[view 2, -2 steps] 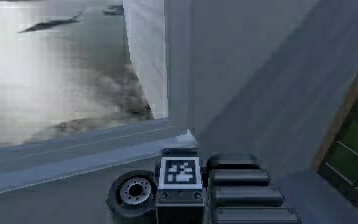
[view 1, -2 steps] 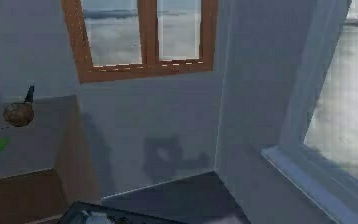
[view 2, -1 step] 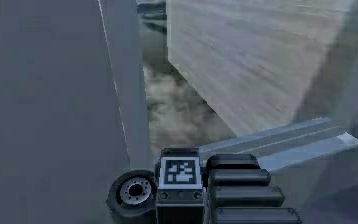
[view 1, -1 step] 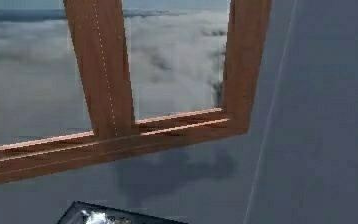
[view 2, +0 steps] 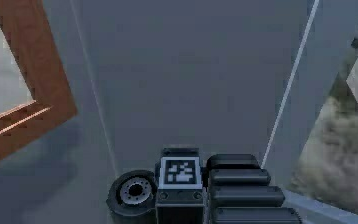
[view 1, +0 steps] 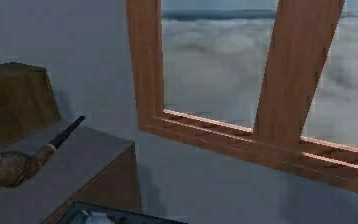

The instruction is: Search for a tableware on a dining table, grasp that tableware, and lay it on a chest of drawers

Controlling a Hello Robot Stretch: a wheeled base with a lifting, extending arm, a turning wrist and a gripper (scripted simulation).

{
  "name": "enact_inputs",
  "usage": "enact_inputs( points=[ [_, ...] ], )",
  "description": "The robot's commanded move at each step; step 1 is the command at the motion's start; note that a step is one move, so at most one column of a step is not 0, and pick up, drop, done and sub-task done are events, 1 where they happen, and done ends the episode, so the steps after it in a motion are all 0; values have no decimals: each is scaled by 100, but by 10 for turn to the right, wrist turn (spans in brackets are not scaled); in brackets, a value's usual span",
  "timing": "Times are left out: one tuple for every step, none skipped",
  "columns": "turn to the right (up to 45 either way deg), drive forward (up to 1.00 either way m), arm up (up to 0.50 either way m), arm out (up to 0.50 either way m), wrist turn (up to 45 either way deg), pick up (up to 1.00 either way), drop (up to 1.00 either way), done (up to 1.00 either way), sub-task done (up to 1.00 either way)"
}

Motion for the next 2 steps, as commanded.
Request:
enact_inputs(
  points=[
    [-450, 0, 0, 0, 0, 0, 0, 0, 0],
    [-180, 0, 0, 0, 0, 0, 0, 0, 0]
  ],
)
